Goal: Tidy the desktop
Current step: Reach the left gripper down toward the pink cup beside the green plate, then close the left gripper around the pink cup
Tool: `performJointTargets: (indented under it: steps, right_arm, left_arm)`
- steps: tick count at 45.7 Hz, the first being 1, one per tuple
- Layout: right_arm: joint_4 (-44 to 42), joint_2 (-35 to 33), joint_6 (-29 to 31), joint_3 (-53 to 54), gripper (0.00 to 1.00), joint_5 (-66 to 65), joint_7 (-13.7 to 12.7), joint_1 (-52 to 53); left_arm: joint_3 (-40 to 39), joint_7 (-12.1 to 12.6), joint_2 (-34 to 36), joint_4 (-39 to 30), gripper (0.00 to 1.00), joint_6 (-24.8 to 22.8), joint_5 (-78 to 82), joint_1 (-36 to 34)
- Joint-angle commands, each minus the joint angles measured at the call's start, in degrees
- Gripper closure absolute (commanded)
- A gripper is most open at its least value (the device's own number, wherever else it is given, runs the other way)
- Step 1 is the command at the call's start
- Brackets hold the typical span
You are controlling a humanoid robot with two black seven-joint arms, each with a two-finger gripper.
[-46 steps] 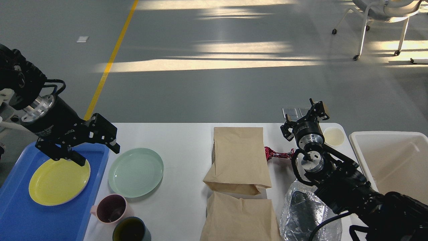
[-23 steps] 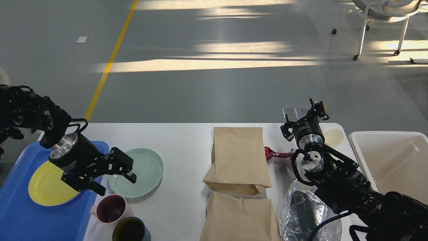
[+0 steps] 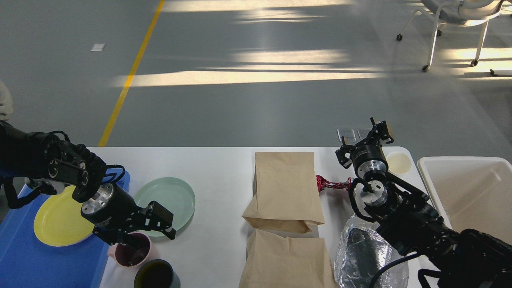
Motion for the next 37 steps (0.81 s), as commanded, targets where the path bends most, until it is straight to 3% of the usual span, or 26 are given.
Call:
performJointTargets:
  steps: [1,9,23,26,30,37]
  right_arm:
    - [0.0,0.0,0.0,0.0,0.00,0.0,0.0,0.0]
    - [0.1,0.0,0.0,0.0,0.00,0.0,0.0,0.1]
    - [0.0,0.0,0.0,0.0,0.00,0.0,0.0,0.0]
    - [0.0,0.0,0.0,0.0,0.00,0.0,0.0,0.0]
    - [0.1,0.0,0.0,0.0,0.00,0.0,0.0,0.0]
    - [0.1,0.0,0.0,0.0,0.00,0.0,0.0,0.0]
  left_arm:
    - [0.1,4.0,-0.8,0.0,0.03,4.3,0.0,1.7]
    - [0.1,6.9,-1.5,0.0,0.03,9.5,0.2,3.7]
    - [-0.5,7.2,-2.3,0.0,0.10,11.7,0.4,5.7]
    - [-0.5,7.2,-2.6,0.0,0.19,11.4,0.4,6.0]
    - [-0.5,7.2,-3.3,0.0,0.42,11.0,0.4,6.4]
    - [-0.5,7.2,-3.9,0.0,0.46,11.0,0.4,6.7]
